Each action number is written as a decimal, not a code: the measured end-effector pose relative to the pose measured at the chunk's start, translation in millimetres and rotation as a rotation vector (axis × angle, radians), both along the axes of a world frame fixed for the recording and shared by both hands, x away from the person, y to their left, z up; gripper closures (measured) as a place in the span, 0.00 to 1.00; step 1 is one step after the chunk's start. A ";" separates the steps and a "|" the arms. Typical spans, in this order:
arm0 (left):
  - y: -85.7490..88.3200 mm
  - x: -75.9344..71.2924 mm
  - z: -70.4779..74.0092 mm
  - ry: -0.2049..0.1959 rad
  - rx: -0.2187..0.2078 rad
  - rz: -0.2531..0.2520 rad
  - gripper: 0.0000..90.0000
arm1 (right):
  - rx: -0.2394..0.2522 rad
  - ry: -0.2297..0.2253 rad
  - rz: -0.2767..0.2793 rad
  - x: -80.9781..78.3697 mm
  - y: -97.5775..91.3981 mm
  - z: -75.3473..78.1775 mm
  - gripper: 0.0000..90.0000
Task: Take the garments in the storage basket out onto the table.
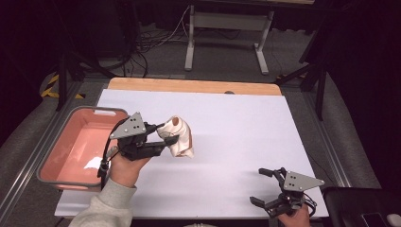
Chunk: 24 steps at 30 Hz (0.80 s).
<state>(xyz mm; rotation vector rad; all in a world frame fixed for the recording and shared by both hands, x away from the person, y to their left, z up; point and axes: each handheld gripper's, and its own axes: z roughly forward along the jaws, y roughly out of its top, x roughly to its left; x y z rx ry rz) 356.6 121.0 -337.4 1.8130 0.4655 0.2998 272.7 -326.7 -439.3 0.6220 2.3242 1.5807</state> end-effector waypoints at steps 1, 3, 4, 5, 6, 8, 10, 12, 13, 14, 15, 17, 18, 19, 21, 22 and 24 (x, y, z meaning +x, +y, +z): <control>-2.6 1.2 -1.8 0.000 0.002 0.000 0.59 | 0.001 0.000 0.001 0.0 0.0 0.0 0.02; -8.3 3.0 -5.8 0.007 0.004 -0.001 0.59 | 0.000 0.000 0.001 0.1 -0.1 -0.1 0.02; -10.9 4.3 -7.8 0.008 0.005 -0.003 0.59 | 0.000 0.001 0.001 0.1 -0.1 -0.1 0.02; -13.3 5.3 -9.8 0.013 0.002 -0.007 0.59 | -0.001 0.001 0.002 0.2 -0.1 -0.2 0.02; -15.8 6.5 -11.9 0.015 0.000 -0.009 0.59 | -0.001 0.002 0.003 0.2 -0.1 -0.2 0.02; -20.3 9.6 -16.6 0.019 -0.003 -0.014 0.59 | -0.001 0.002 0.005 0.4 -0.2 -0.2 0.02; -24.9 12.5 -21.2 0.031 -0.011 -0.019 0.59 | 0.001 0.001 0.005 0.3 -0.3 -0.2 0.02; -29.0 15.2 -25.5 0.031 -0.018 -0.023 0.59 | 0.001 0.001 0.005 0.2 -0.5 -0.2 0.02; -31.3 17.0 -28.1 0.030 -0.023 -0.026 0.59 | 0.001 0.000 0.005 0.2 -0.5 -0.1 0.02; -32.5 18.1 -29.5 0.031 -0.024 -0.026 0.59 | 0.001 0.001 0.005 0.2 -0.5 -0.1 0.02; -34.1 19.5 -31.3 0.039 -0.029 -0.031 0.59 | 0.001 0.000 0.006 0.2 -0.4 -0.1 0.02; -37.4 22.5 -35.2 0.057 -0.039 -0.037 0.59 | -0.001 0.001 0.007 0.2 -0.3 -0.1 0.02; -39.2 23.5 -37.4 0.065 -0.042 -0.039 0.59 | -0.002 0.000 0.007 0.2 -0.2 -0.1 0.02; -40.7 25.1 -39.3 0.062 -0.038 -0.040 0.59 | -0.002 0.000 0.007 0.2 -0.2 -0.1 0.02; -44.4 27.5 -43.6 0.068 -0.038 -0.037 0.59 | -0.002 -0.001 0.007 0.1 -0.3 0.0 0.02; -46.0 28.7 -45.8 0.073 -0.039 -0.037 0.59 | -0.002 -0.001 0.008 0.1 -0.3 0.0 0.02; -49.4 31.6 -50.2 0.077 -0.032 -0.035 0.59 | -0.001 -0.001 0.009 0.0 -0.4 0.1 0.02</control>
